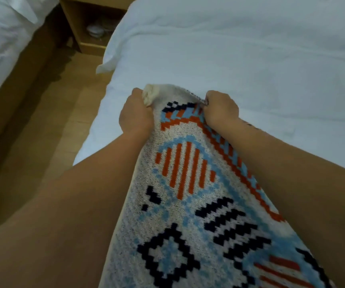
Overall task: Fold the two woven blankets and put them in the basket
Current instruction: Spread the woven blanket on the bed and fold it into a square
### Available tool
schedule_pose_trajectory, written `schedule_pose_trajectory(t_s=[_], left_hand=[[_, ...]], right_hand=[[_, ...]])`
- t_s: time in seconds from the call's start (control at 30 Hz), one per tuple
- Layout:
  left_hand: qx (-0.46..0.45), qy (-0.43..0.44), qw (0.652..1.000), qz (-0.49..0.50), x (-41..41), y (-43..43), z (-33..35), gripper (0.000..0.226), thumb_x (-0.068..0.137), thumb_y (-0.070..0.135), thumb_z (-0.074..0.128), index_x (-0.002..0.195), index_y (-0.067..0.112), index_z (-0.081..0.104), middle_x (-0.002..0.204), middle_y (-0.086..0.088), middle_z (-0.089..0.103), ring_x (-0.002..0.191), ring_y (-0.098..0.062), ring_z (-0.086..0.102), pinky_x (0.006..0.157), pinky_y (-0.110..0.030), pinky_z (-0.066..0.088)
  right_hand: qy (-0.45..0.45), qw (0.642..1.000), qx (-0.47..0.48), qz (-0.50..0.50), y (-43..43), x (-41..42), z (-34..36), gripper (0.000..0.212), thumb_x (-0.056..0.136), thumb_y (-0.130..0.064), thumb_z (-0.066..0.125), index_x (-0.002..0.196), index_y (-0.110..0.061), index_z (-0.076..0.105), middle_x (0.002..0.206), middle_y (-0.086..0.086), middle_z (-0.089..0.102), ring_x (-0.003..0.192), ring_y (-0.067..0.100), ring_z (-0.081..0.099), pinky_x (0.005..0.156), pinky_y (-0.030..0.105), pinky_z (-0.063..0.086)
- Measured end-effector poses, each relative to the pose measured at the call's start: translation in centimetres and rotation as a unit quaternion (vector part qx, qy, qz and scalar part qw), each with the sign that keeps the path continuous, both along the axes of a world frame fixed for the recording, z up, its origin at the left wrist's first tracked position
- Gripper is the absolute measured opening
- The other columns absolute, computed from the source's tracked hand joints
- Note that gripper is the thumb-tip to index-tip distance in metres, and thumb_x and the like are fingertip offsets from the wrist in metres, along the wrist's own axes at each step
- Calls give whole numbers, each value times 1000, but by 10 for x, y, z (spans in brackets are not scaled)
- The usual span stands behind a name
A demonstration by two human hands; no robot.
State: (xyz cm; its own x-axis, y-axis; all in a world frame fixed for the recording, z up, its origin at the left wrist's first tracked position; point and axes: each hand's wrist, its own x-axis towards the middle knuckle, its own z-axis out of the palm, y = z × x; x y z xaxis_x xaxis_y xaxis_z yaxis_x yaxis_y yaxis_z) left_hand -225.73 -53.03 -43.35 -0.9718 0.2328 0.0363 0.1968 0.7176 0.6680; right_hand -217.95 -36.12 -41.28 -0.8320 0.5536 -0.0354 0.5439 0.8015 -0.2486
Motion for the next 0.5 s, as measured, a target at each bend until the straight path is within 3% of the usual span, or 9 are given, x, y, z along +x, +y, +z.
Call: schedule_pose_trajectory(t_s=[0.07,0.23,0.3,0.37,0.43,0.5], left_hand=[[-51,2,999,5,5,-2,-13,19,92,14,43,109,10,47,106,-13,59,95,-32,55,71,-36,40],[-133,42,989,-39,21,-7,-46,34,97,24,38,127,9,42,121,-15,51,107,-33,46,81,-40,36],[-137,38,989,-48,20,-9,-51,39,97,26,37,131,8,38,124,-16,48,110,-33,44,85,-41,36],[-135,24,989,-52,19,-10,-51,42,97,27,38,134,8,35,129,-17,45,113,-33,42,88,-42,36],[-101,15,994,-40,25,-9,-46,49,95,26,42,139,10,29,140,-17,35,124,-33,36,98,-43,34],[-46,15,999,-13,41,-7,-34,63,88,20,49,144,16,21,151,-14,19,137,-32,20,111,-44,21]], right_hand=[[-18,1000,4,5,-6,-3,-15,30,89,-1,41,63,-14,31,66,2,36,75,25,41,60,32,29],[1,999,50,-19,-16,9,-53,18,93,-7,43,76,-12,40,71,6,43,71,27,40,65,33,27],[13,997,69,-29,-26,13,-58,15,93,-7,43,79,-13,43,82,8,50,75,27,40,71,34,27],[21,996,84,-20,-32,16,-60,7,94,-10,44,97,-12,50,101,10,53,91,28,45,81,36,30],[34,994,102,7,-35,23,-58,25,93,-12,48,118,-10,48,118,12,49,108,30,43,98,39,29],[73,990,114,41,-43,39,-52,37,90,-10,52,126,-8,46,123,14,49,114,32,43,108,42,25]])
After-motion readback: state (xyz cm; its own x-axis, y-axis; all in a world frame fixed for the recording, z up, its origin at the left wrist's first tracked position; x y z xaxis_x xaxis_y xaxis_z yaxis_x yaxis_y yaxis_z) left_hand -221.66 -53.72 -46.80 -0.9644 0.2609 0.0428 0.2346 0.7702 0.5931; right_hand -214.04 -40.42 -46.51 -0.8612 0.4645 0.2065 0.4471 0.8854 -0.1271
